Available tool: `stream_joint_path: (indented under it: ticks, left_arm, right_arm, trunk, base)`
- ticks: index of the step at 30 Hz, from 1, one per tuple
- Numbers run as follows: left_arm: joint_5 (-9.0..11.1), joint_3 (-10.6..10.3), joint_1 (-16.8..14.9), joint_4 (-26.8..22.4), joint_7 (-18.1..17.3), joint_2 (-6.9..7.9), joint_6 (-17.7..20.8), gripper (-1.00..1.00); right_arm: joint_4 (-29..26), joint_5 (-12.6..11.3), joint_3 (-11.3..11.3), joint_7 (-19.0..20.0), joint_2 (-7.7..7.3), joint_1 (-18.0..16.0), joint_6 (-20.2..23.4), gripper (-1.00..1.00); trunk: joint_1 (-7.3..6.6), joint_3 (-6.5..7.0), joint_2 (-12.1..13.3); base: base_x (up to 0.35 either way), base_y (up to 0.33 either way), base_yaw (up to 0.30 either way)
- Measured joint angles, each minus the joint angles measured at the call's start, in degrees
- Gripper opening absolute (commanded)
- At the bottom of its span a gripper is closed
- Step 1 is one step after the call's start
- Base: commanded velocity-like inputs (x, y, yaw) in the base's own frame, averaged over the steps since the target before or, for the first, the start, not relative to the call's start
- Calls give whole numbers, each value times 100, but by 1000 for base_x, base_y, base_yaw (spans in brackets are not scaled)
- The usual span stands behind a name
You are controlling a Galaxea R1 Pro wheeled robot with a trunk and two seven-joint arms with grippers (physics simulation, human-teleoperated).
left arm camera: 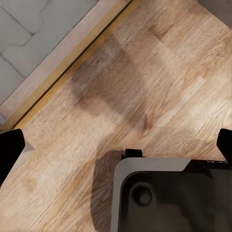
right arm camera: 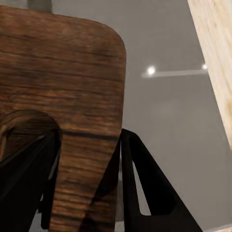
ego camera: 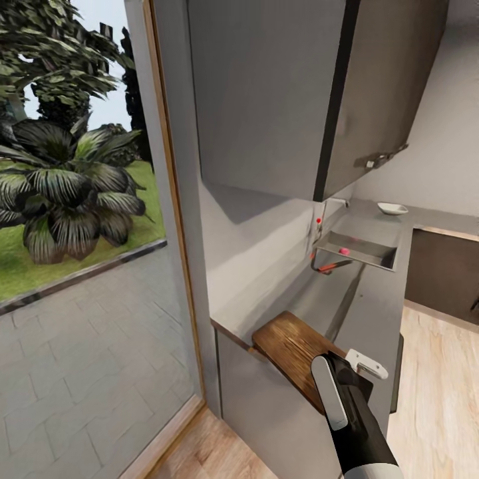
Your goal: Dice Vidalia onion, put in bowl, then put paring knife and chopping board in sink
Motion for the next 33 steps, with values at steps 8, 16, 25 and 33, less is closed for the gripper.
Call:
stream_joint_path:
  ticks: [8,16,25,33]
  left_arm:
    - [0,-3,0,9,0,0,0,100]
    - [2,-3,0,11,6,-5,1,100]
    - [-6,-9,0,9,3,-1,-10,100]
    - [0,-4,-1,180,8,0,-658,100]
  right_arm:
    - [-414,48,19,8,0,0,25,-100]
    - [-456,37,445,22,3,1,43,-100]
    - [-488,100,537,38,3,1,56,-100]
    - [-735,336,655,74,3,1,126,-100]
  trunk:
    - [0,72,0]
    - [0,140,1]
    - [0,152,1]
    - [0,152,1]
  base:
    - [0,0,-2]
    - [0,0,0]
    - [0,0,0]
    - [0,0,0]
